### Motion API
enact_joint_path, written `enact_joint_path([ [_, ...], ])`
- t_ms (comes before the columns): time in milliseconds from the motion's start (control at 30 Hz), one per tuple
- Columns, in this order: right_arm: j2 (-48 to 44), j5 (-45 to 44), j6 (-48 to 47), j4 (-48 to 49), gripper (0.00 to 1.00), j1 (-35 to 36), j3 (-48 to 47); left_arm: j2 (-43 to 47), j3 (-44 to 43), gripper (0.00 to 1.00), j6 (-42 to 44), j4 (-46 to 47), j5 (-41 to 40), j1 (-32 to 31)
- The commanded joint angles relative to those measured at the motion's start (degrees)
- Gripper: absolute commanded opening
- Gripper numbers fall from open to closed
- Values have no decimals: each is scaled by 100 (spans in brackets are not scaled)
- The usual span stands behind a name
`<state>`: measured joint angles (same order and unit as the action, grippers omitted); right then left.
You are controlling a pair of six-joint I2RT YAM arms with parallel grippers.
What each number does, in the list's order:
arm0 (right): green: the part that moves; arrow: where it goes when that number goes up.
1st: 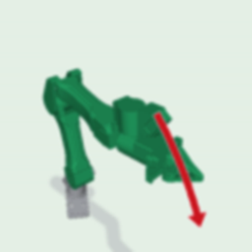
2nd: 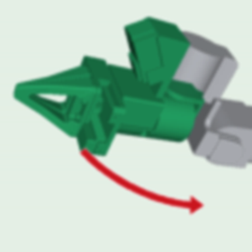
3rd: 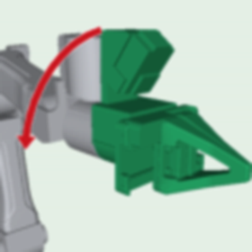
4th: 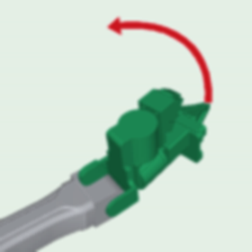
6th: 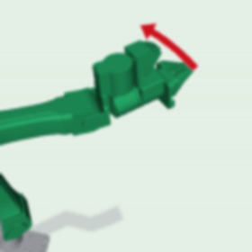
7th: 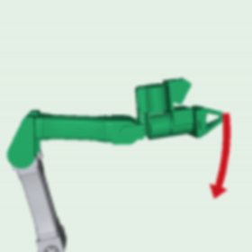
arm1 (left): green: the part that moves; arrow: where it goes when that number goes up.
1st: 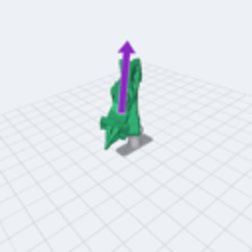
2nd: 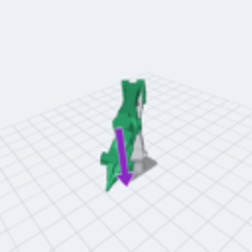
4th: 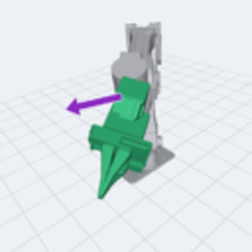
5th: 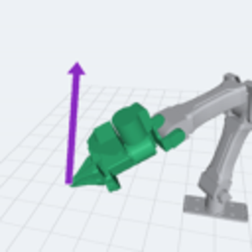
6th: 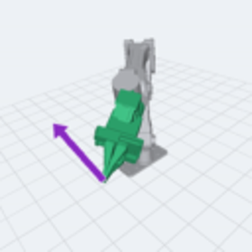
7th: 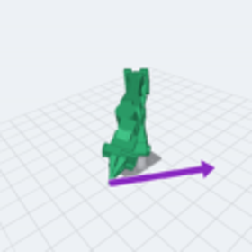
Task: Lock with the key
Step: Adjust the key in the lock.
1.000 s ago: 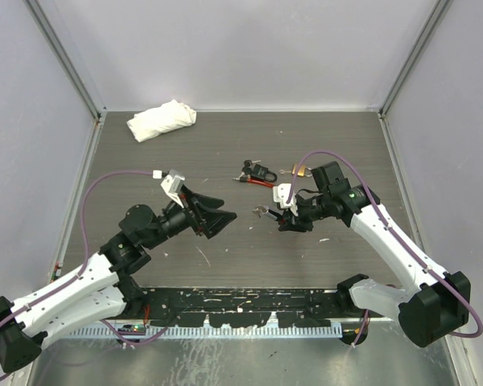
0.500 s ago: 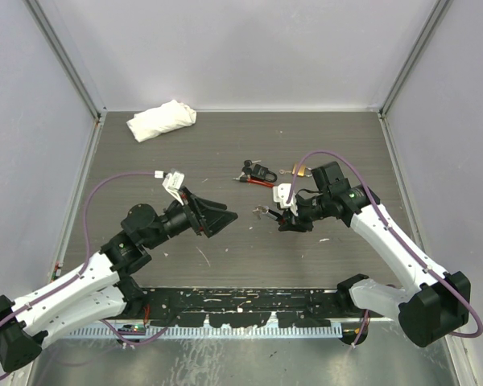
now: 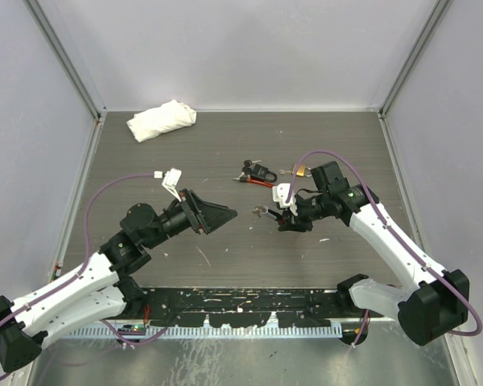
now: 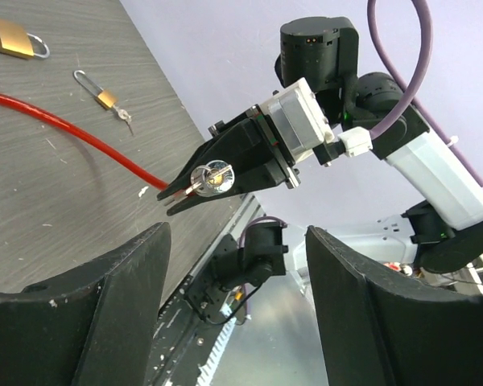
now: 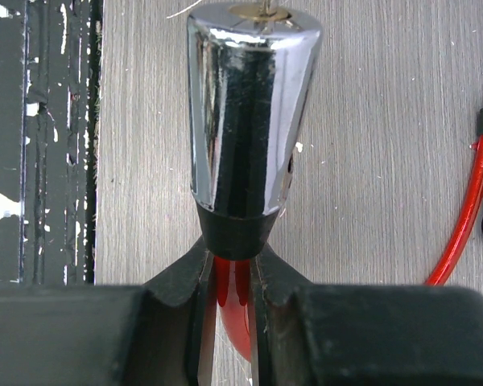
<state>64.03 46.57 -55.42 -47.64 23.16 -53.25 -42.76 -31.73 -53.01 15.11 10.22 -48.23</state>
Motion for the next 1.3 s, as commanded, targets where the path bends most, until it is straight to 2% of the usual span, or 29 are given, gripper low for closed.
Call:
enact_joint_path([
  [0,-12,72,-64,308,1,-4,-176,16,-314,69,-529,70,-127,23],
  [600,-4,37,-73,358,1,1,-142,-249,-717,63,-1036,-783,-384,16],
  [800,51,-16,-65,404,1,-3,-141,-265,-740,53,-1588,-852,-784,9],
  [933,67,0,-50,435,1,4,-120,-422,-943,53,-1917,-1141,-985,13],
  [1067,72,-26,-43,453,1,10,-111,-772,-1086,55,-2403,-1029,-903,-47],
  [1267,75,-40,-47,455,1,-3,-102,-1107,-1502,57,-2677,-1189,-1057,-468],
])
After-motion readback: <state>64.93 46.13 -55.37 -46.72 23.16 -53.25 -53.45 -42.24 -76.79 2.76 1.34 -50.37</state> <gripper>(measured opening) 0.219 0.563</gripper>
